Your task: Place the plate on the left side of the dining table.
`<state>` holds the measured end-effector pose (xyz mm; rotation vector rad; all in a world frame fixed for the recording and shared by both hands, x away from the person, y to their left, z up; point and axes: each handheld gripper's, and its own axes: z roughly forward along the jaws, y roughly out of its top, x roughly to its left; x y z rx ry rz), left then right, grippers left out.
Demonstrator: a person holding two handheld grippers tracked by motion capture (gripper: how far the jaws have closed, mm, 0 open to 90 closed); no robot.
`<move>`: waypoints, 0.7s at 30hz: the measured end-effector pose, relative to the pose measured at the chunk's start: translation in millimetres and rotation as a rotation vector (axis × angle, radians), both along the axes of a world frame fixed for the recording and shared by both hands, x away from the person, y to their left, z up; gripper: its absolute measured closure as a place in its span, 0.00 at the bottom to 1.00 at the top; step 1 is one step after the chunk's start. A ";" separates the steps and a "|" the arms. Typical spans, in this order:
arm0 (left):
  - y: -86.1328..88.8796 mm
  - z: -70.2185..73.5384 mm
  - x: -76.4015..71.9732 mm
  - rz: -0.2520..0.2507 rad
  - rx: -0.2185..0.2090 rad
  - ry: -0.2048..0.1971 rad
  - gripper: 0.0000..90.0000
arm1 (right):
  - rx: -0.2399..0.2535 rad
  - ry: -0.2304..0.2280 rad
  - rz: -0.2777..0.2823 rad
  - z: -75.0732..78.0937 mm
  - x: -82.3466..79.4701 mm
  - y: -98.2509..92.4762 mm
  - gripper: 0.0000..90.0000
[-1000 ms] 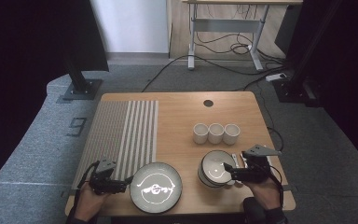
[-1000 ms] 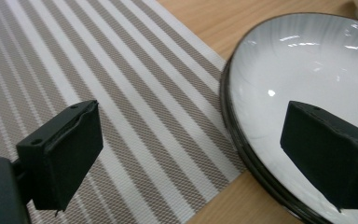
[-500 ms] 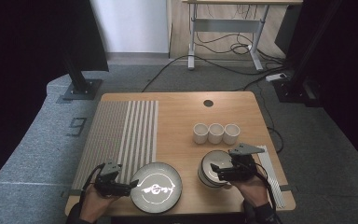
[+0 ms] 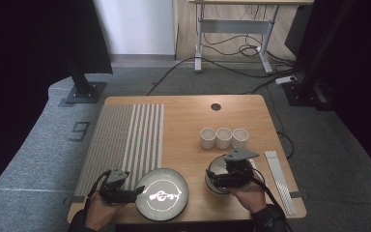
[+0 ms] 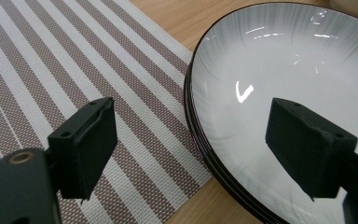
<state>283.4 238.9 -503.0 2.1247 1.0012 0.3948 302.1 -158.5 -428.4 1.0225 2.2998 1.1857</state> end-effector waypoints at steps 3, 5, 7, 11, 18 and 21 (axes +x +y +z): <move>-0.4 -0.8 -0.6 -0.002 -0.005 -0.001 0.21 | -0.007 0.000 0.018 -0.8 -0.1 8.4 0.21; -0.8 -1.5 -0.9 -0.005 -0.004 0.003 0.21 | -0.007 0.005 0.031 -1.7 0.1 13.0 0.23; -1.2 -2.6 -1.1 -0.007 -0.006 0.007 0.22 | -0.012 0.007 0.037 -2.2 0.1 15.7 0.23; -1.0 -4.0 -1.0 -0.007 -0.008 0.013 0.24 | -0.014 0.019 0.057 -5.6 0.3 25.2 0.26; 0.3 -7.0 -1.4 0.001 -0.027 0.032 0.29 | -0.033 0.027 0.084 -12.0 0.2 38.9 0.31; -1.0 -8.0 -2.2 -0.005 -0.032 0.034 0.30 | -0.037 0.031 0.094 -13.3 -0.2 43.0 0.33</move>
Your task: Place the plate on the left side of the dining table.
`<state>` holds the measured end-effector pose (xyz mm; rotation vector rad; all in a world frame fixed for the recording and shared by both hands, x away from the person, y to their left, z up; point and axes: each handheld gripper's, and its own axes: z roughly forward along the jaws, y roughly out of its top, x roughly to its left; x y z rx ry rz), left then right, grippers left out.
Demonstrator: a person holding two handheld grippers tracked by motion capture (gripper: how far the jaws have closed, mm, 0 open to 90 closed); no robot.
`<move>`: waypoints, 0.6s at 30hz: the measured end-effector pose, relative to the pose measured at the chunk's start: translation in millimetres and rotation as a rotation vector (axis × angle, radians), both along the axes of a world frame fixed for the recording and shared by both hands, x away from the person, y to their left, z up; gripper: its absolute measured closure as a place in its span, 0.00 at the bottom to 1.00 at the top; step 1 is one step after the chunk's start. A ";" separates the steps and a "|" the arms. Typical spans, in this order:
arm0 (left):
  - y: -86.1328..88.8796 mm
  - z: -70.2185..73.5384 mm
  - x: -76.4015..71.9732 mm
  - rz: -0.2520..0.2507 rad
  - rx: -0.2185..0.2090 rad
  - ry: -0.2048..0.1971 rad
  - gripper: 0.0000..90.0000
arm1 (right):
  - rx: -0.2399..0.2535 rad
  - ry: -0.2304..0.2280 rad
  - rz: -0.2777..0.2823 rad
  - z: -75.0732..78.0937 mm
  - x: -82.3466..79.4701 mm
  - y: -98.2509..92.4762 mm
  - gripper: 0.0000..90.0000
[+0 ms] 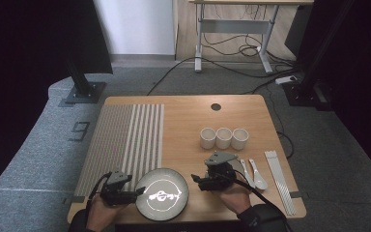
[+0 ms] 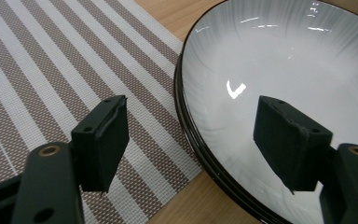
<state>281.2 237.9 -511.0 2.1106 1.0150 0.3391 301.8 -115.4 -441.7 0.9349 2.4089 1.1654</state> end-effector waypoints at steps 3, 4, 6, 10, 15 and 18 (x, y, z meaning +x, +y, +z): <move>-0.9 -0.5 -0.3 0.001 0.003 -0.004 0.31 | -0.004 -0.002 0.016 -1.7 -1.3 6.2 0.36; -0.7 -0.5 -0.3 0.002 0.002 -0.004 0.32 | -0.003 0.000 0.022 -2.4 -1.8 8.4 0.36; 0.3 -0.2 -0.4 0.005 0.001 -0.006 0.32 | -0.001 0.007 0.035 -4.4 -2.5 12.2 0.38; 2.3 -0.2 -0.5 0.011 -0.011 -0.004 0.35 | -0.011 0.018 0.052 -10.3 -3.1 17.8 0.39; 0.5 -1.9 -1.4 0.008 -0.014 0.000 0.37 | -0.009 0.023 0.072 -16.2 -5.8 23.9 0.44; -1.3 -3.8 -2.2 0.006 -0.013 0.005 0.37 | -0.010 0.028 0.081 -20.3 -7.7 27.8 0.48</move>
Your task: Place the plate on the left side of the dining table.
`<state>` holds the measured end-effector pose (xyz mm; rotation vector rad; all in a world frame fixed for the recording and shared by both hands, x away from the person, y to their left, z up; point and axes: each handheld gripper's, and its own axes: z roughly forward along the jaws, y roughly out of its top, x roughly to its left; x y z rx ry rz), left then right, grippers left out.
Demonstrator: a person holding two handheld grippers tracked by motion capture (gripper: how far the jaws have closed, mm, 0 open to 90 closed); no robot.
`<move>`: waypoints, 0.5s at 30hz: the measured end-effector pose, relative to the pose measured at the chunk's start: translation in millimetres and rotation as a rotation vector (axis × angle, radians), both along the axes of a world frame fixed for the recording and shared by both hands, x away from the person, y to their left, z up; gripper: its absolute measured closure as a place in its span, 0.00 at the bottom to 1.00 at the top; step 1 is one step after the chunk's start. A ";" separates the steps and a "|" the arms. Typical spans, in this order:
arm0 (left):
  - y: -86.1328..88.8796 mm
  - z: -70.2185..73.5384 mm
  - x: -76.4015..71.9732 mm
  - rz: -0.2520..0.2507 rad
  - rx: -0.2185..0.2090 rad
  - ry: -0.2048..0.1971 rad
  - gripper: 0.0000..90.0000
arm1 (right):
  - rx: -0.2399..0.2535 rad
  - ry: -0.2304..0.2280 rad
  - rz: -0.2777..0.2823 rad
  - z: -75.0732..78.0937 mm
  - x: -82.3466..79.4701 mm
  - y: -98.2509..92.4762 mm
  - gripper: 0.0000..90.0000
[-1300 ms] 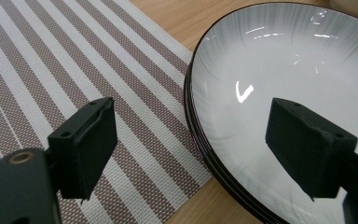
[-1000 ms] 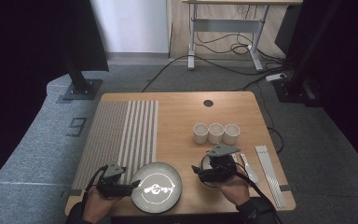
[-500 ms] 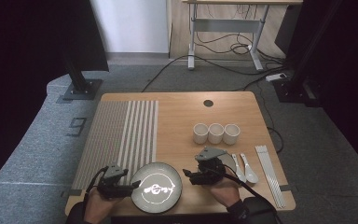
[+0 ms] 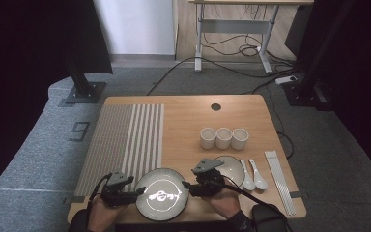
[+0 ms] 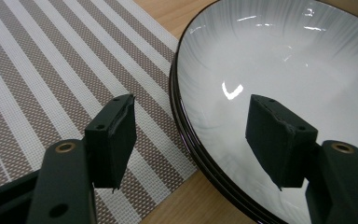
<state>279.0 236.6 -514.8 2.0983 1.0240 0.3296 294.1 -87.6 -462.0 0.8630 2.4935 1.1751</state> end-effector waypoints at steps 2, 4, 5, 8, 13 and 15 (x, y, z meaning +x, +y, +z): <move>-0.7 -0.7 0.0 0.000 0.002 0.002 0.37 | -0.005 0.003 0.007 -2.9 -1.3 2.7 0.52; -0.8 -0.8 0.0 0.000 -0.002 0.003 0.38 | -0.013 0.001 0.015 -5.9 -3.0 5.4 0.56; -0.8 -0.8 -0.1 0.001 -0.005 0.005 0.39 | -0.018 0.000 0.018 -7.2 -3.9 6.5 0.57; -0.7 -1.1 -0.2 0.001 -0.006 0.007 0.40 | -0.027 0.008 0.026 -11.9 -5.5 9.9 0.60; -1.3 -2.4 -0.4 0.001 -0.004 0.014 0.41 | -0.046 0.014 0.016 -19.6 -7.0 15.2 0.63; -1.7 -2.8 -0.5 0.002 -0.003 0.016 0.41 | -0.061 0.018 0.017 -22.9 -7.1 16.8 0.64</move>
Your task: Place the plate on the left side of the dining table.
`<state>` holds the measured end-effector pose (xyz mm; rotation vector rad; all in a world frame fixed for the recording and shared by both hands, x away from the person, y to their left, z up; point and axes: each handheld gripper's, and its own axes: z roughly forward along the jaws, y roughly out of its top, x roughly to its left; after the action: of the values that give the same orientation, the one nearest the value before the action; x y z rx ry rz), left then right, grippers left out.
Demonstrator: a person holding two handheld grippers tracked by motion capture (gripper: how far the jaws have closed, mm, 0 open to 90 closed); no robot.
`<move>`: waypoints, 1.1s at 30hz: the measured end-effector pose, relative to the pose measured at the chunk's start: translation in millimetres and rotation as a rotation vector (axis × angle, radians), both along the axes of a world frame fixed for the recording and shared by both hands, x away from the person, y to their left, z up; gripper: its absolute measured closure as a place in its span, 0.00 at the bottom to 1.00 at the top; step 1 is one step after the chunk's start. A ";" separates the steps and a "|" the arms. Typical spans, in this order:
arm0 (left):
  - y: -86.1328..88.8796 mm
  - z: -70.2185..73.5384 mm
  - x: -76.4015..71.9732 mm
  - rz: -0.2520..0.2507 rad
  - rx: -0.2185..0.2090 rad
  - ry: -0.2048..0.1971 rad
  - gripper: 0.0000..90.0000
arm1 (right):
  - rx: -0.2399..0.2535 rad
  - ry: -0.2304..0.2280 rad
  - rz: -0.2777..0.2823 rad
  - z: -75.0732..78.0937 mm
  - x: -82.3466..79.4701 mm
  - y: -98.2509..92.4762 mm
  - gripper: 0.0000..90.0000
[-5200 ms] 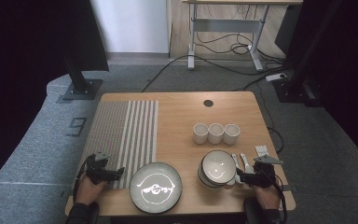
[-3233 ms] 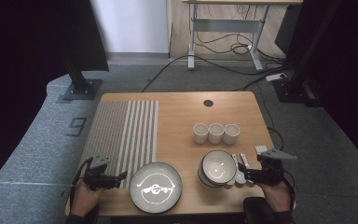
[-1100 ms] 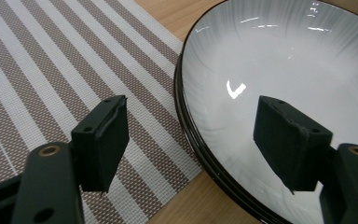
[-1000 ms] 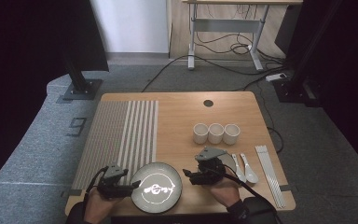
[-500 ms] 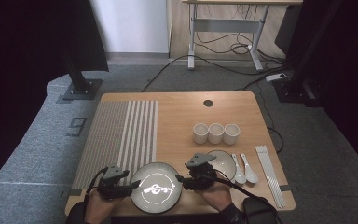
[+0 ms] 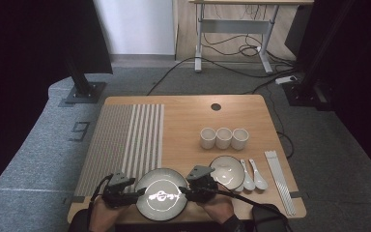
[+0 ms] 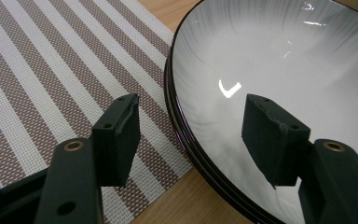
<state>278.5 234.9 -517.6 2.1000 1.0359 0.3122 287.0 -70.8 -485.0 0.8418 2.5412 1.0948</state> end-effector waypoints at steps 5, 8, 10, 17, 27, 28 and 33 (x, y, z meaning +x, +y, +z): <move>-0.5 -0.8 -0.3 0.003 0.003 0.005 0.43 | -0.029 -0.014 -0.008 -6.5 -1.1 3.3 0.69; -0.3 -1.1 -0.7 0.003 0.000 0.008 0.44 | -0.027 -0.008 -0.015 -8.6 -1.2 4.1 0.71; -0.3 -1.7 -1.4 0.004 -0.002 0.012 0.45 | -0.036 -0.002 -0.019 -10.8 -1.2 4.6 0.72; -1.4 -4.8 -1.4 -0.007 -0.020 0.043 0.48 | -0.032 -0.015 -0.048 -14.3 -4.3 5.8 0.72; -3.0 -3.7 -1.0 0.005 -0.063 0.070 0.51 | -0.001 -0.007 -0.054 -17.4 -5.0 8.2 0.71; -1.9 -2.8 -0.8 0.006 -0.077 0.072 0.51 | 0.006 0.001 -0.048 -17.8 -4.6 8.5 0.72; 3.8 -1.3 -0.3 0.004 -0.113 0.088 0.54 | 0.016 0.031 -0.042 -24.7 -2.6 13.0 0.73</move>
<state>278.2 238.6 -518.9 2.0252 1.0834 0.1601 284.3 -57.8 -509.7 0.9188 2.5315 1.0990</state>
